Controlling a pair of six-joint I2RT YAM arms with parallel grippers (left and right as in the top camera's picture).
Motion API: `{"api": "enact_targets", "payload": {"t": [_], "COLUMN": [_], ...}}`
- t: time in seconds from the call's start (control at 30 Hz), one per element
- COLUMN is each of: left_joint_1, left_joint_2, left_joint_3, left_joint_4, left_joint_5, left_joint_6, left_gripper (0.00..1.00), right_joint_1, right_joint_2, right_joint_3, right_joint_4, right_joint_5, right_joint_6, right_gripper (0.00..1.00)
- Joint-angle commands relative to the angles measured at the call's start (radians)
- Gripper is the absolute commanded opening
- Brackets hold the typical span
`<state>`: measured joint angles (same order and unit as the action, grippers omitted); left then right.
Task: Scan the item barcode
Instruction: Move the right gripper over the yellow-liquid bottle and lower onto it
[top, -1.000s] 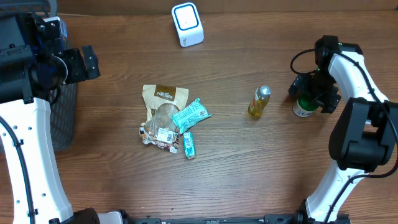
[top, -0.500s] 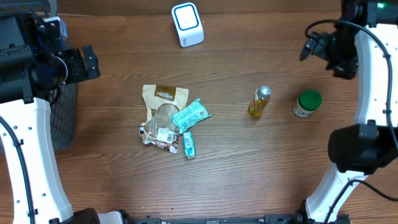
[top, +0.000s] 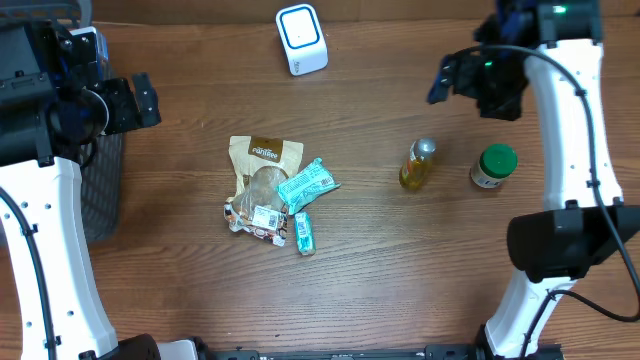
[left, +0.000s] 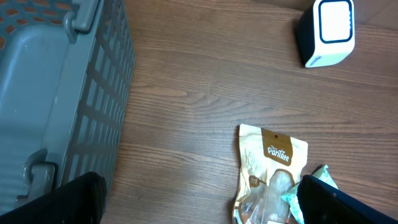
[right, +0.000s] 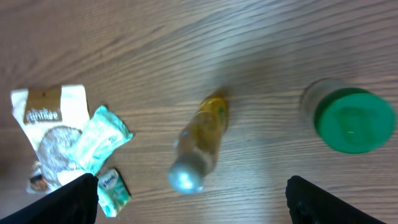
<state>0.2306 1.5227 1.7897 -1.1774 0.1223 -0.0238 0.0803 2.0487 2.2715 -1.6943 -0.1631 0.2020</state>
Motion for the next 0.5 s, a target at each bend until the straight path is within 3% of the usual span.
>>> {"api": "enact_targets", "payload": {"t": [0.0, 0.23, 0.47], "left_joint_1": [-0.002, -0.002, -0.002], "left_joint_2": [0.002, 0.002, 0.002], "left_joint_3": [0.011, 0.011, 0.011], "left_joint_4": [0.003, 0.003, 0.003], "left_joint_5": [-0.002, -0.002, -0.002], "left_joint_6": [-0.006, -0.006, -0.006], "left_gripper": [1.00, 1.00, 1.00], "right_joint_1": [0.051, 0.085, 0.088], "right_joint_2": [-0.022, -0.022, -0.022], "right_joint_3": [-0.047, -0.173, -0.282], "right_joint_4": [0.000, 0.007, 0.082], "right_joint_5": [0.047, 0.101, 0.106], "right_joint_6": [0.014, 0.014, 0.014], "right_gripper": [0.93, 0.93, 0.82]}}
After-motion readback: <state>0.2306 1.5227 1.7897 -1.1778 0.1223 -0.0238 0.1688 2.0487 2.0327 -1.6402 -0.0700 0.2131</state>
